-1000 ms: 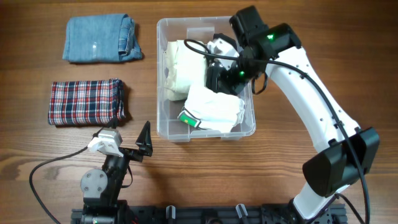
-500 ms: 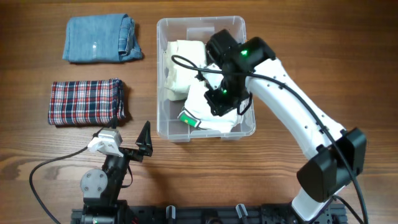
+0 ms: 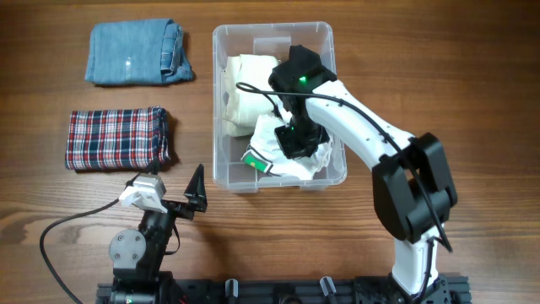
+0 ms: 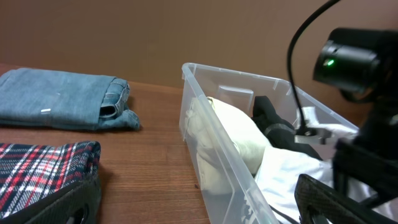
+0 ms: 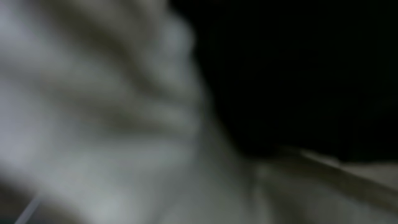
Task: Pack container
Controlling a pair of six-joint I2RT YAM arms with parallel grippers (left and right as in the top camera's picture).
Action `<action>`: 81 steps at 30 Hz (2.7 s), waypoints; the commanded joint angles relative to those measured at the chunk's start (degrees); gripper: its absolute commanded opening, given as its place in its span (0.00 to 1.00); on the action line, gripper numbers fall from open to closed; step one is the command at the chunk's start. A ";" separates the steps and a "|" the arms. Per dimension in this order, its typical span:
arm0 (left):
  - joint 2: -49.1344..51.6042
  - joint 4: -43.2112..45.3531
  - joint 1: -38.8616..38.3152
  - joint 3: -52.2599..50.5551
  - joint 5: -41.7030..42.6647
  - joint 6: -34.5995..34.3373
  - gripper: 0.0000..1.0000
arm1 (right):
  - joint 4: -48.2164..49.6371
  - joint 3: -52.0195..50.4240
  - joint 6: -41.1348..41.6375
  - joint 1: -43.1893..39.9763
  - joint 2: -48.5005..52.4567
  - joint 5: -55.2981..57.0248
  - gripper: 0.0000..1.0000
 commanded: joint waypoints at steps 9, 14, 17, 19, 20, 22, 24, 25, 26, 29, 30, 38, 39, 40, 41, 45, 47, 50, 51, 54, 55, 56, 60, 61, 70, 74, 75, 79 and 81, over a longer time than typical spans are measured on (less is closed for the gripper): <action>-0.31 -0.26 0.44 -0.26 -0.33 0.90 1.00 | 18.51 -0.11 -12.55 -0.70 1.05 -1.29 0.15; -0.31 -0.26 0.44 -0.26 -0.31 0.92 1.00 | 17.44 -0.11 -12.72 -0.74 0.74 -4.79 0.15; -0.31 -0.26 0.44 -0.26 -0.33 0.92 1.00 | 17.18 -0.11 -12.79 -0.68 -0.24 -8.83 0.15; -0.31 -0.26 0.44 -0.26 -0.33 0.92 1.00 | 17.25 -0.11 -12.83 -0.63 -1.25 -10.56 0.15; -0.31 -0.26 0.44 -0.26 -0.33 0.92 1.00 | 17.42 -0.11 -13.03 -0.59 -1.66 -11.23 0.15; -0.31 -0.26 0.44 -0.26 -0.33 0.90 1.00 | 18.78 -0.11 -14.12 -0.59 -2.54 -12.66 0.15; -0.31 -0.26 0.44 -0.26 -0.33 0.90 1.00 | 20.00 -0.11 -14.40 -0.59 -2.56 -12.17 0.15; -0.31 -0.26 0.44 -0.26 -0.33 0.92 1.00 | 20.61 -0.11 -14.45 -0.61 -2.54 -11.98 0.15; -0.31 -0.26 0.44 -0.26 -0.33 0.92 1.00 | 21.35 -0.11 -14.32 -0.61 -2.54 -11.72 0.15; -0.31 -0.26 0.44 -0.26 -0.33 0.92 1.00 | 22.84 0.15 -10.99 -0.61 -2.71 -4.66 0.15; -0.31 -0.26 0.44 -0.26 -0.33 0.92 1.00 | 22.36 0.55 -8.74 -0.61 -2.73 -0.63 0.14; -0.31 -0.26 0.44 -0.26 -0.33 0.92 1.00 | 18.01 2.64 -0.24 -0.61 -2.97 15.15 0.13; -0.31 -0.26 0.44 -0.26 -0.33 0.90 1.00 | 18.58 2.64 -0.13 -0.61 -2.97 15.82 0.14; -0.31 -0.26 0.44 -0.26 -0.33 0.92 1.00 | 19.19 2.64 -0.07 -0.61 -2.97 16.20 0.14; -0.31 -0.26 0.44 -0.26 -0.33 0.90 1.00 | 19.78 2.64 0.04 -0.61 -2.97 16.41 0.14; -0.31 -0.26 0.44 -0.26 -0.33 0.90 1.00 | 22.77 2.64 2.64 -0.61 -2.97 19.82 0.13; -0.31 -0.26 0.44 -0.26 -0.33 0.92 1.00 | 24.59 2.56 2.47 -0.72 -2.95 20.02 0.12; -0.31 -0.26 0.44 -0.26 -0.33 0.90 0.99 | 25.68 2.47 2.73 -0.72 -2.95 20.02 0.10; -0.31 -0.26 0.44 -0.26 -0.33 0.92 1.00 | 25.77 2.47 2.80 -0.70 -2.95 20.02 0.09; -0.31 -0.26 0.44 -0.26 -0.33 0.90 1.00 | 26.21 2.49 2.91 -0.24 -2.95 20.02 0.08; -0.31 -0.26 0.44 -0.26 -0.33 0.90 1.00 | 26.16 2.49 2.91 -0.02 -3.06 20.00 0.08; -0.31 -0.26 0.44 -0.26 -0.33 0.90 1.00 | 26.01 2.49 2.89 0.07 -3.17 19.96 0.08; -0.31 -0.26 0.44 -0.26 -0.33 0.90 1.00 | 23.50 2.49 2.91 0.74 -3.39 19.50 0.08; -0.31 -0.26 0.44 -0.26 -0.33 0.90 1.00 | 22.47 2.49 2.78 0.74 -3.39 19.15 0.08; -0.31 -0.26 0.44 -0.26 -0.33 0.90 1.00 | 10.54 2.47 2.29 0.74 -3.37 7.56 0.05; -0.31 -0.26 0.44 -0.26 -0.31 0.90 1.00 | 7.80 2.47 2.84 0.74 -3.37 6.88 0.05; -0.31 -0.26 0.44 -0.26 -0.33 0.92 1.00 | 7.13 2.47 3.52 0.74 -3.37 6.69 0.05; -0.31 -0.26 0.44 -0.26 -0.33 0.92 1.00 | 4.81 2.47 4.81 0.81 -3.37 3.43 0.05; -0.31 -0.26 0.44 -0.26 -0.33 0.90 1.00 | 3.61 2.47 6.47 0.81 -3.37 1.73 0.04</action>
